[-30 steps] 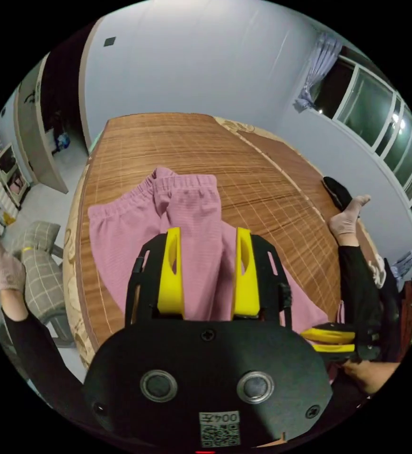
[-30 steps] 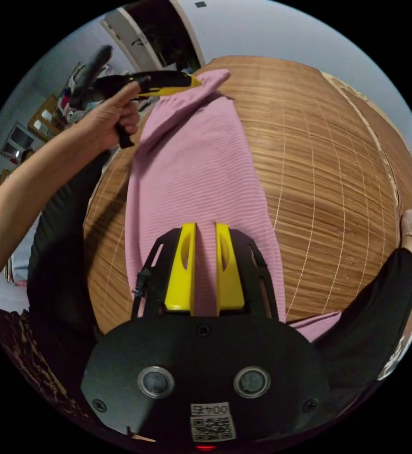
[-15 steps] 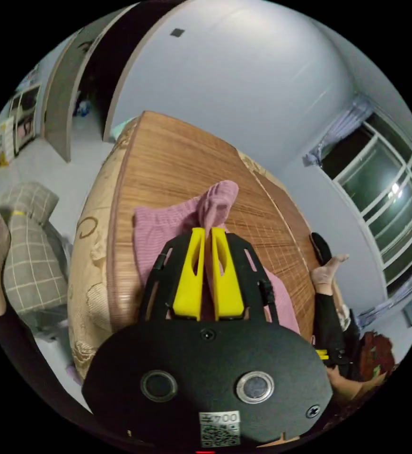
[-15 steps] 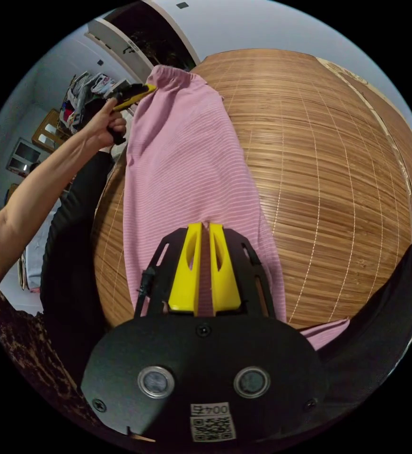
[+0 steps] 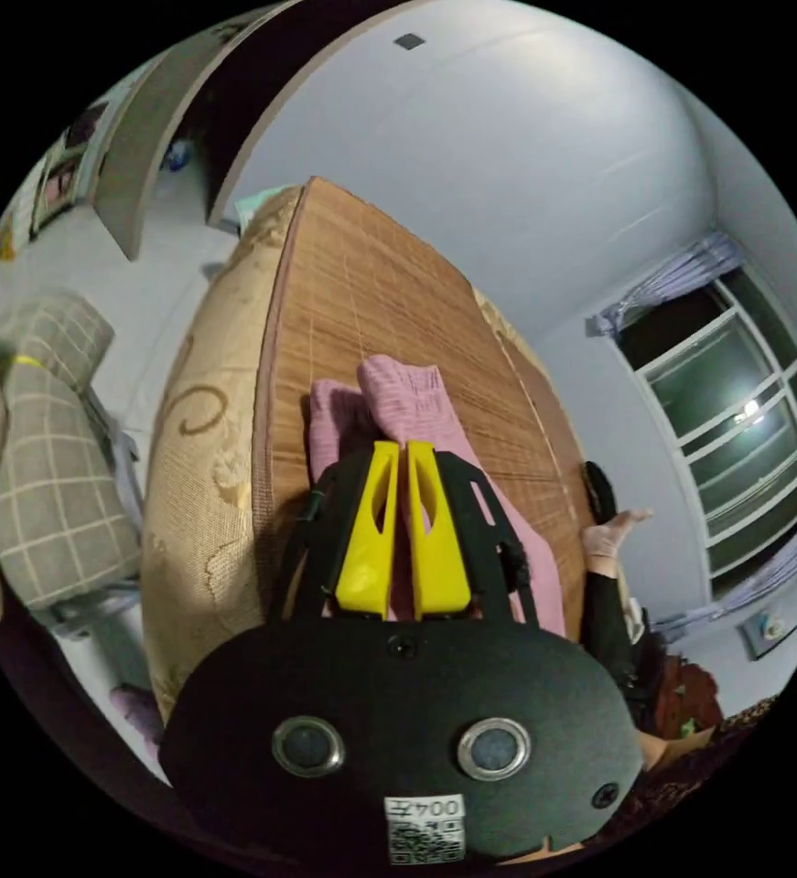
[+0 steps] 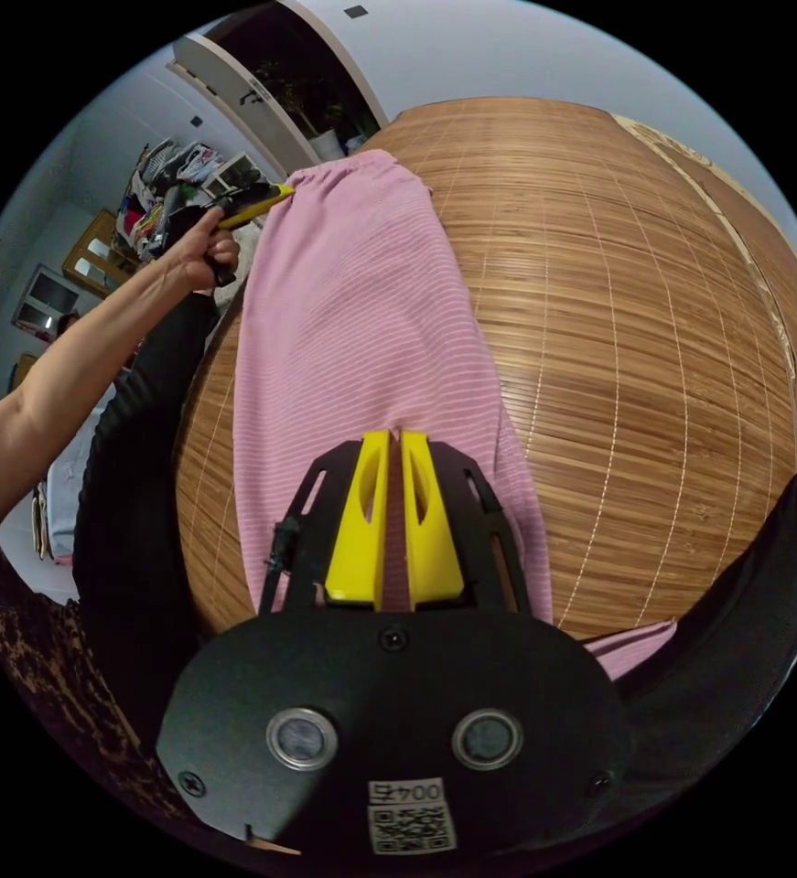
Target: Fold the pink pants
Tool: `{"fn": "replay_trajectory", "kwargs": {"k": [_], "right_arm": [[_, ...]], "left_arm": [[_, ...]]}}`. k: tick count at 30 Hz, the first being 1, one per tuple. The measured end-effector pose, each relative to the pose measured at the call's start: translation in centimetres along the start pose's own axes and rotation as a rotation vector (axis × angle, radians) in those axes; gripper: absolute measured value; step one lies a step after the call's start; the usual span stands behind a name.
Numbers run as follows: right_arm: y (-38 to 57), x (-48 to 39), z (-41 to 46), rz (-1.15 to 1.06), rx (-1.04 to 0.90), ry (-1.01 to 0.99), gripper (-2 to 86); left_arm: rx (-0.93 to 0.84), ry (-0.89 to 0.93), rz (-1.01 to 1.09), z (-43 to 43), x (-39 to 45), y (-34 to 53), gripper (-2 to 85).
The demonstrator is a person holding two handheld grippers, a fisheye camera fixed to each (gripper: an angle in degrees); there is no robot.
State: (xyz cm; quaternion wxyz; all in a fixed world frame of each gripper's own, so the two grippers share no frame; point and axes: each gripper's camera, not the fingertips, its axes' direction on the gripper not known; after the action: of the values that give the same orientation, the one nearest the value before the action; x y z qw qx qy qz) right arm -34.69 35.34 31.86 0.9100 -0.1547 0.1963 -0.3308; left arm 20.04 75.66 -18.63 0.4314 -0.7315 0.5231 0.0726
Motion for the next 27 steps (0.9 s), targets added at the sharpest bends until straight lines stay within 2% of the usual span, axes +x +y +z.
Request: {"fn": "replay_trajectory", "kwargs": {"k": [2, 4, 7, 11, 14, 18, 21, 27], "right_arm": [[0.1, 0.4, 0.0, 0.001, -0.004, 0.001, 3.7], [0.3, 1.0, -0.2, 0.003, -0.008, -0.007, 3.8], [0.7, 1.6, -0.5, -0.012, -0.005, -0.032, 4.9], [1.1, 2.5, -2.3, -0.039, 0.064, -0.103, 6.0], [1.5, 4.4, -4.4, -0.009, 0.15, -0.163, 6.3], [1.5, 7.6, -8.8, 0.013, 0.203, -0.269, 6.0], [0.3, 10.3, -11.0, 0.008, 0.167, -0.35, 8.0], [-4.0, 14.6, -6.6, 0.033, 0.068, -0.294, 12.6]], "left_arm": [[-0.064, -0.135, 0.02, 0.9, -0.4, 0.2, 3.0], [-0.16, -0.096, -0.091, 2.2, -3.7, 0.7, 3.5], [-0.021, -0.042, -0.191, -0.2, -4.1, 1.9, 4.9], [0.116, -0.065, -0.081, -2.3, 1.9, 4.1, 4.6], [-0.019, -0.025, 0.106, 1.6, 7.5, 6.6, 2.8], [-0.242, -0.201, 0.253, 8.3, 10.2, 11.0, 1.3], [-0.232, -0.157, 0.201, 8.5, 9.4, 10.9, 1.5], [-0.247, -0.139, 0.142, 8.2, 10.2, 10.1, 4.7]]}}
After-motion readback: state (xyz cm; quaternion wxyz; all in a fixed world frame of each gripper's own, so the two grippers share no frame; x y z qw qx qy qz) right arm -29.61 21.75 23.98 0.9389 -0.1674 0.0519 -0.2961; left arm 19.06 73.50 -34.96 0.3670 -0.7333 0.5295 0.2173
